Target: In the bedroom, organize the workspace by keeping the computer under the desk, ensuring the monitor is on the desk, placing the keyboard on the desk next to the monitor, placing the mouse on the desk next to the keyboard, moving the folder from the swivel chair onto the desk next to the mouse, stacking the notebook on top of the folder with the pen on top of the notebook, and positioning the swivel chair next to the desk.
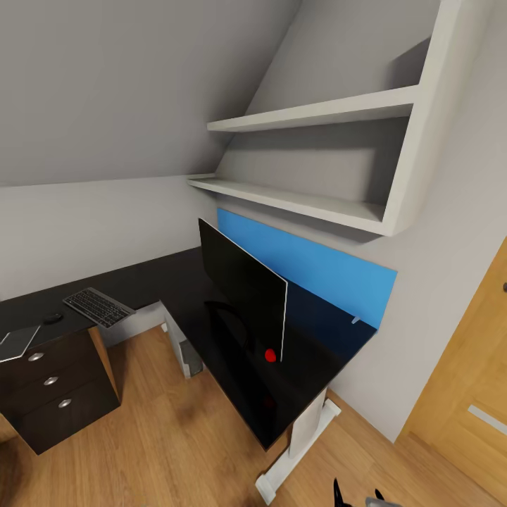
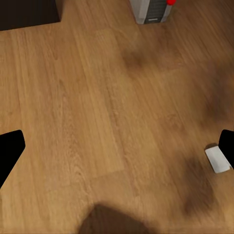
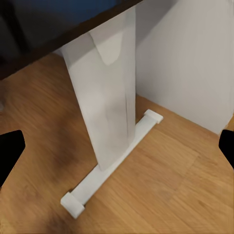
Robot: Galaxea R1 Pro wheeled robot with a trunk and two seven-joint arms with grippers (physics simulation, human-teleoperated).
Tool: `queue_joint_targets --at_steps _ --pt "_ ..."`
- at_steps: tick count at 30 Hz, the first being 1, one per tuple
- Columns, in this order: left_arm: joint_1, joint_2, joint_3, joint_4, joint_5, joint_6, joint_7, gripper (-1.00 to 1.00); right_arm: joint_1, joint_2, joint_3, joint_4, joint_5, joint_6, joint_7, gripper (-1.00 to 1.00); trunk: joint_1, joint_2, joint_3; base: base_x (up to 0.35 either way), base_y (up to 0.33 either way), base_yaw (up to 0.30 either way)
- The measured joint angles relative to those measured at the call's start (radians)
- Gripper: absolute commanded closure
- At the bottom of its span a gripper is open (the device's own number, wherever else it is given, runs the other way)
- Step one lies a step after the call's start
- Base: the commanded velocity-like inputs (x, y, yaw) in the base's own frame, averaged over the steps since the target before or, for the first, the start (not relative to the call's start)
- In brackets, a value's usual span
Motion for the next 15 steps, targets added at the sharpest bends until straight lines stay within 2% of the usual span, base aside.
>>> queue_joint_targets --at_steps 3,7,15 --pt "0.000 0.001 0.000 0.000 0.001 0.001 0.000 -1.00 0.000 0.001 0.001 0.000 -0.002 -0.034 -0.001 -1.00 0.000 0.000 0.000 0.000 0.000 0.000" --pt "0.000 0.002 0.000 0.000 0.001 0.001 0.000 -1.00 0.000 0.017 0.003 0.002 -0.001 -0.040 -0.002 -1.00 0.000 0.000 0.000 -0.242 -0.153 0.208" --pt "0.000 0.000 0.000 0.000 0.000 0.002 -0.001 -1.00 0.000 0.023 0.004 0.006 0.002 -0.036 -0.003 -1.00 0.000 0.000 -0.002 -0.051 -0.281 0.262"
